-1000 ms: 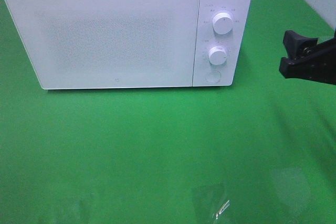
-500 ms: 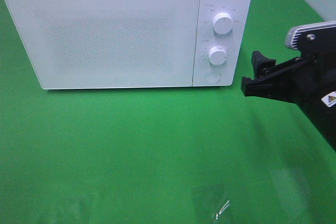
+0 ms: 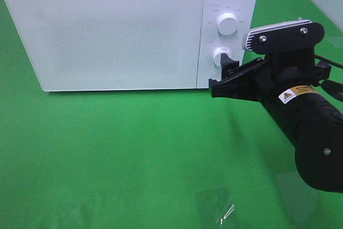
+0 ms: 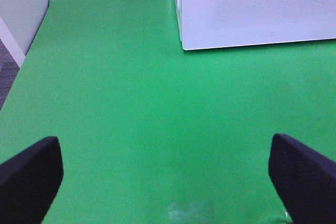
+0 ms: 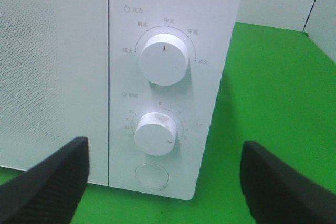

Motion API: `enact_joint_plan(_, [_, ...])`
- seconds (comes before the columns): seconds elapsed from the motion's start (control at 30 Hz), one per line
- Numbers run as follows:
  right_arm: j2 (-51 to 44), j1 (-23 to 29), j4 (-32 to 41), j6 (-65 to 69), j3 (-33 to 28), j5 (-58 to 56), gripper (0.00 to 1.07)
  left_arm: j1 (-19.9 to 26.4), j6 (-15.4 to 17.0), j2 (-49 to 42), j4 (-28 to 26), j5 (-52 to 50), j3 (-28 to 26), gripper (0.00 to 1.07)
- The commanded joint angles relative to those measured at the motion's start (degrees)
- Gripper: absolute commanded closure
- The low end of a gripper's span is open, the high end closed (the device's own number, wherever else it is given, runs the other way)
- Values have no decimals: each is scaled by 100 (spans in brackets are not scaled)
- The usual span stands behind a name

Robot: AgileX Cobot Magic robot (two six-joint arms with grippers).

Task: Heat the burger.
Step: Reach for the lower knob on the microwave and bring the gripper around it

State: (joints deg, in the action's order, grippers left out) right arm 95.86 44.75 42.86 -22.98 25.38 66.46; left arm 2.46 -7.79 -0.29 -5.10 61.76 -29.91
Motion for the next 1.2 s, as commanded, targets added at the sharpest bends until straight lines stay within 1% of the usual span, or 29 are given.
enact_joint_plan(0.03, [241, 23, -23, 57, 223, 97, 31, -29, 0, -138, -6, -40, 23, 7])
enact_joint_plan(0.27, [779, 23, -11, 57, 584, 504, 31, -29, 0, -138, -6, -40, 23, 7])
enact_joint_plan(0.53, [1243, -40, 0, 57, 1037, 516, 31, -29, 0, -138, -6, -40, 23, 7])
enact_joint_plan(0.77, [1673, -367, -11, 57, 1455, 487, 31, -29, 0, -138, -6, -40, 23, 7])
enact_joint_plan(0.87, [1719, -407, -11, 57, 1507, 493, 31, -29, 0, -138, -6, -40, 23, 7])
enact_joint_plan(1.0, [2040, -413, 0, 206, 1799, 510, 31, -29, 0, -138, -6, -40, 23, 7])
enact_joint_plan(1.2, [2349, -487, 126, 281, 2074, 498, 31, -29, 0, -138, -6, -40, 23, 7])
